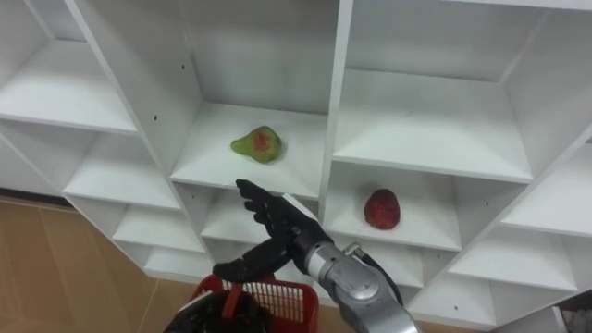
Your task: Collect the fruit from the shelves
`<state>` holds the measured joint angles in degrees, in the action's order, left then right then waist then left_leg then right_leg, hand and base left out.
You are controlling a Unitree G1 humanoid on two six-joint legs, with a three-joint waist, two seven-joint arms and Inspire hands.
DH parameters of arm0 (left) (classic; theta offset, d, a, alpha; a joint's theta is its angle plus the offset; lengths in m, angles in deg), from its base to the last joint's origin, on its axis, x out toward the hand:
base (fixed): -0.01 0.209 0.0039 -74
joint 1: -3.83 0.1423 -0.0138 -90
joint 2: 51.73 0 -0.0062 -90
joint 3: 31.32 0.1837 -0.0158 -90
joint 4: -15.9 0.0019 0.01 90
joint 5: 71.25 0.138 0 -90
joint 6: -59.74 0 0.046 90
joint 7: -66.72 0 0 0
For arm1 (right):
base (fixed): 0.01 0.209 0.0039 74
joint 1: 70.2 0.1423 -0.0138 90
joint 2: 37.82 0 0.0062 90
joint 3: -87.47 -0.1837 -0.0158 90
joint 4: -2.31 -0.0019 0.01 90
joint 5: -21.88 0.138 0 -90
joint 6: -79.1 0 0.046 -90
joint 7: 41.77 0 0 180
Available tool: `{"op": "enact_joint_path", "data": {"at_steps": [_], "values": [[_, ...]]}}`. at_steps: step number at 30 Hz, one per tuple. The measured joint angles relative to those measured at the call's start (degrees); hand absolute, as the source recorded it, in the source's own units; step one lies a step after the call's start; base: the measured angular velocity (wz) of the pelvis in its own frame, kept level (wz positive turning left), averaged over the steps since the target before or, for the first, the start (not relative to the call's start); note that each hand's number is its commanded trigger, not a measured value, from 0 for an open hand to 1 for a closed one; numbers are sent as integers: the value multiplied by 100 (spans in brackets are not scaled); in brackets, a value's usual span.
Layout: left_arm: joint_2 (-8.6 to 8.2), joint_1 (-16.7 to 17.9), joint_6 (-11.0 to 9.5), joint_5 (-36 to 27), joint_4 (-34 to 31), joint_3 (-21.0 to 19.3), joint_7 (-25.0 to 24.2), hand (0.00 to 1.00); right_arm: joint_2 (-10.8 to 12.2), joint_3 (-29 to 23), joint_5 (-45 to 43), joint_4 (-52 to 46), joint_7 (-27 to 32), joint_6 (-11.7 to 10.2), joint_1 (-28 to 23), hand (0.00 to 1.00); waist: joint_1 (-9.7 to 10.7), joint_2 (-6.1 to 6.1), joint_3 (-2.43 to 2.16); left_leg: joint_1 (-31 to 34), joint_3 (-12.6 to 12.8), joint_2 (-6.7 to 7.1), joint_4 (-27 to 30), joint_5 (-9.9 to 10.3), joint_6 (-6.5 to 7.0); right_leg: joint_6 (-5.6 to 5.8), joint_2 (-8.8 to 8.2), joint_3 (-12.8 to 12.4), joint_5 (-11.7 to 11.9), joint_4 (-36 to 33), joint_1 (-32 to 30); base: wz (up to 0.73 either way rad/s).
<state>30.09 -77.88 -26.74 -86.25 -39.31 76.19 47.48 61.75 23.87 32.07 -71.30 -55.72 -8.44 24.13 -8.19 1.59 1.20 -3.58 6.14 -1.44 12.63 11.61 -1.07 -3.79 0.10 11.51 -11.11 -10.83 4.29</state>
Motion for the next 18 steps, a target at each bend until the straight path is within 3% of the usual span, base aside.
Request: {"op": "enact_joint_path", "data": {"at_steps": [12, 18], "values": [[-62, -9, -30, -107, -3, -128, 101, 100, -99, -4, -76, -667, -292, 1, 134, 0, -74, 69, -34, -125, 16, 8, -126, 0, 0, -1, 36, -132, 0, -15, -40, -6], [-91, -6, -132, 18, 1, -172, 135, 100, -110, -82, -597, -1169, -397, -3, 178, 0, -157, 100, -29, -206, 11, 8, -165, 0, 0, -1, 44, -226, 1, -13, -12, -8]]}}
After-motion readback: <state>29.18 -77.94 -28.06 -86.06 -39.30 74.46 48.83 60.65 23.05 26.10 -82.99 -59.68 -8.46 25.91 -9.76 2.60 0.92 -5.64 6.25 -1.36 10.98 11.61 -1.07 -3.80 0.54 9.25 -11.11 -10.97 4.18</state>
